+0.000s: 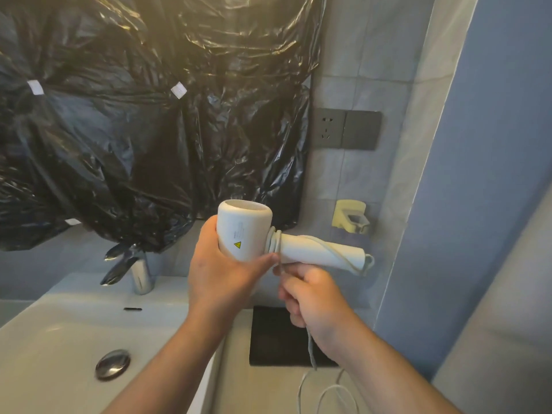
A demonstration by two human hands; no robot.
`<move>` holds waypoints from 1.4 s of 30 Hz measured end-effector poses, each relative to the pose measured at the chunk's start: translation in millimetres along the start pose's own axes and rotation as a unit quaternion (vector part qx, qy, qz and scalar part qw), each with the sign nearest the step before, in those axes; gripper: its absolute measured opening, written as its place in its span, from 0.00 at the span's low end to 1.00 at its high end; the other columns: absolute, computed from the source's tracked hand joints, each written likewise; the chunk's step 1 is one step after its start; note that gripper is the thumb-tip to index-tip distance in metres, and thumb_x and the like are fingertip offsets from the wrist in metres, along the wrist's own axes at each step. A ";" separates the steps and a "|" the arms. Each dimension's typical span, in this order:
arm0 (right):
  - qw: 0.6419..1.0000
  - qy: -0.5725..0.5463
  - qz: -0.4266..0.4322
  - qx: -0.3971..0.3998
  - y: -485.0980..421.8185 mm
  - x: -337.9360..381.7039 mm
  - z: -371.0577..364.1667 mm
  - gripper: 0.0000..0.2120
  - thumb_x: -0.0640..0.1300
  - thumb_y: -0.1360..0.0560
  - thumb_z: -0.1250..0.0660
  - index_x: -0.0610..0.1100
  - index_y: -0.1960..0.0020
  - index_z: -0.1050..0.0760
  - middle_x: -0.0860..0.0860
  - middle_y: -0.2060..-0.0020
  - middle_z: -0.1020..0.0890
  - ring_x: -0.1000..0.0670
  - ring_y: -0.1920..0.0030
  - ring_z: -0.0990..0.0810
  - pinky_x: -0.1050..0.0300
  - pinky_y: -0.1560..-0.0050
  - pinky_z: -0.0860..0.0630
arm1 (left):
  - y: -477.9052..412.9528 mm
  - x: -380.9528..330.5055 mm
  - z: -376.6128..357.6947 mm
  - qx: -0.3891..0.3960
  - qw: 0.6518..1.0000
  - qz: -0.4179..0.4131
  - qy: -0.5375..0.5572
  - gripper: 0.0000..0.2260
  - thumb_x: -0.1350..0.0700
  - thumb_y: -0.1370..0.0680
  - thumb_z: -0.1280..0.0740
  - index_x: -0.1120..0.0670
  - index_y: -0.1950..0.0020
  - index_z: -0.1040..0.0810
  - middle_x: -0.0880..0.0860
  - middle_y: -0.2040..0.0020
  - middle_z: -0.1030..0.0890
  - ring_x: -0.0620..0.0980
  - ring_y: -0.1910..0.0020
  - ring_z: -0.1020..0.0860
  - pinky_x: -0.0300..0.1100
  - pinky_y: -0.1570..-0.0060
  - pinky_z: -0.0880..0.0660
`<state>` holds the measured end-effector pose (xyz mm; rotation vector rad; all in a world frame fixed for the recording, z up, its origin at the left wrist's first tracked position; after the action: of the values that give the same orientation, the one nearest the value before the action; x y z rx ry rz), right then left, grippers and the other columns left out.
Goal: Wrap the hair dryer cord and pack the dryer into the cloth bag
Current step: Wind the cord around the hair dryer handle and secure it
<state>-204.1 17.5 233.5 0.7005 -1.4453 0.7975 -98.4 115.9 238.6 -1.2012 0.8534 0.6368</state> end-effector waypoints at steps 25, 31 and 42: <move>0.790 0.487 0.371 -0.027 92.2 -148.2 22.4 0.08 0.50 0.27 0.36 0.47 0.62 0.28 0.52 0.58 0.24 0.48 0.56 0.29 0.51 0.52 0.30 | 147.9 96.9 33.7 0.104 0.987 -0.052 -0.109 0.32 0.40 0.48 0.22 0.38 0.47 0.27 0.41 0.57 0.20 0.46 0.56 0.20 0.57 0.55 0.20; 0.839 0.400 0.369 -0.006 133.8 -125.0 26.3 0.07 0.46 0.27 0.33 0.48 0.63 0.28 0.51 0.55 0.21 0.53 0.55 0.25 0.55 0.55 0.28 | 175.3 61.5 50.0 0.111 0.984 -0.071 -0.124 0.33 0.41 0.48 0.20 0.38 0.46 0.28 0.41 0.56 0.20 0.43 0.55 0.21 0.53 0.55 0.20; 0.863 0.368 0.345 -0.039 177.3 -99.4 38.0 0.03 0.43 0.27 0.29 0.46 0.60 0.18 0.50 0.63 0.16 0.54 0.59 0.22 0.63 0.60 0.29 | 200.8 19.6 55.8 0.125 0.960 -0.119 -0.221 0.37 0.32 0.46 0.23 0.40 0.43 0.35 0.39 0.55 0.25 0.45 0.54 0.23 0.45 0.57 0.24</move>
<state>-367.5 83.0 125.0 -0.2396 -0.9780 1.3630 -237.5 221.3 122.9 -0.8665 0.3895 0.5526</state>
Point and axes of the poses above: each hand's wrist, its own y-axis away from the middle knuckle, its own z-axis out of the back of the hand, x = y × z, the point moved 1 cm from there along -y, towards the middle knuckle
